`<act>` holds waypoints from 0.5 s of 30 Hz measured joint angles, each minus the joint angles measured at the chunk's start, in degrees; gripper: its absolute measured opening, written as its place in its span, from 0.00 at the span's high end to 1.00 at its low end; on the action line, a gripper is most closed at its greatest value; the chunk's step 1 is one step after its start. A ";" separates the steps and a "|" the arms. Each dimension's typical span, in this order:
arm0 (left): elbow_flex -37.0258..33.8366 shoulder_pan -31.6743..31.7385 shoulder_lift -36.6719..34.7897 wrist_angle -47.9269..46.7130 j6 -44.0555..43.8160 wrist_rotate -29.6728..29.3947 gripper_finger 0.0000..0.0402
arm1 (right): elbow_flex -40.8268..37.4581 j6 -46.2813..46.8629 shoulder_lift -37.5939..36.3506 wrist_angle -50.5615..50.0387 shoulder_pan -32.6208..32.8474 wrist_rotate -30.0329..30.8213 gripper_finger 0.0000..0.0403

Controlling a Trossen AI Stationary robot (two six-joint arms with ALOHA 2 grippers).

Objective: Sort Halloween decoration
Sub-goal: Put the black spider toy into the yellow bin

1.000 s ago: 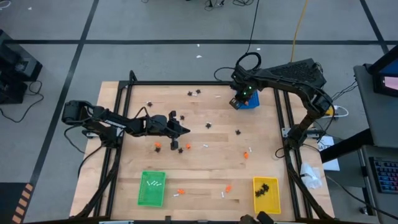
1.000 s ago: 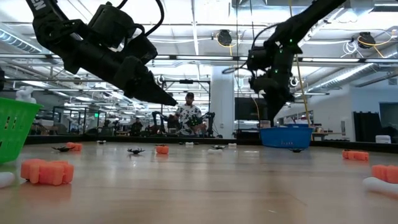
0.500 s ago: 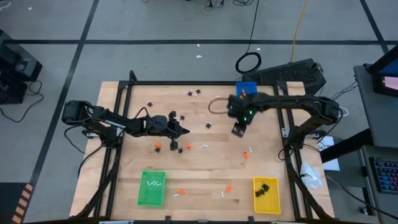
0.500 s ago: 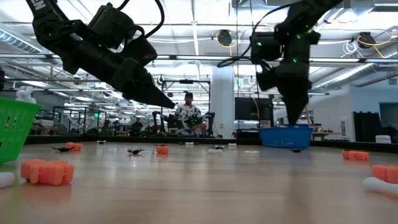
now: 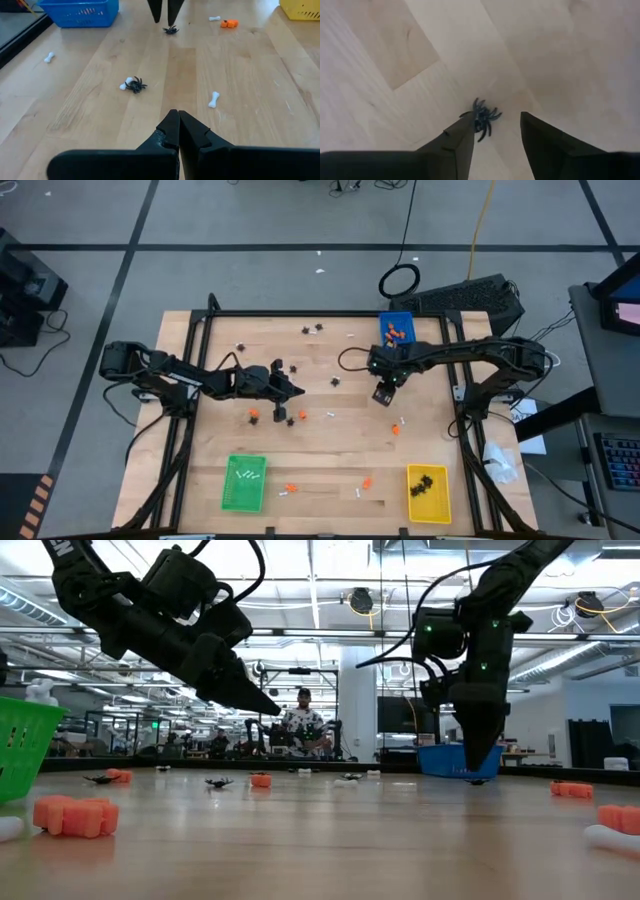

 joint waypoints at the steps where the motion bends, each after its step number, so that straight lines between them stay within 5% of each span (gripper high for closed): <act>1: 0.00 0.00 0.00 -0.02 0.00 0.00 1.00 | -0.24 0.00 0.00 0.24 0.00 -0.20 0.63; 15: 0.00 0.00 0.00 -0.76 0.00 0.00 1.00 | -5.41 -1.45 -0.14 7.03 0.37 -0.05 0.63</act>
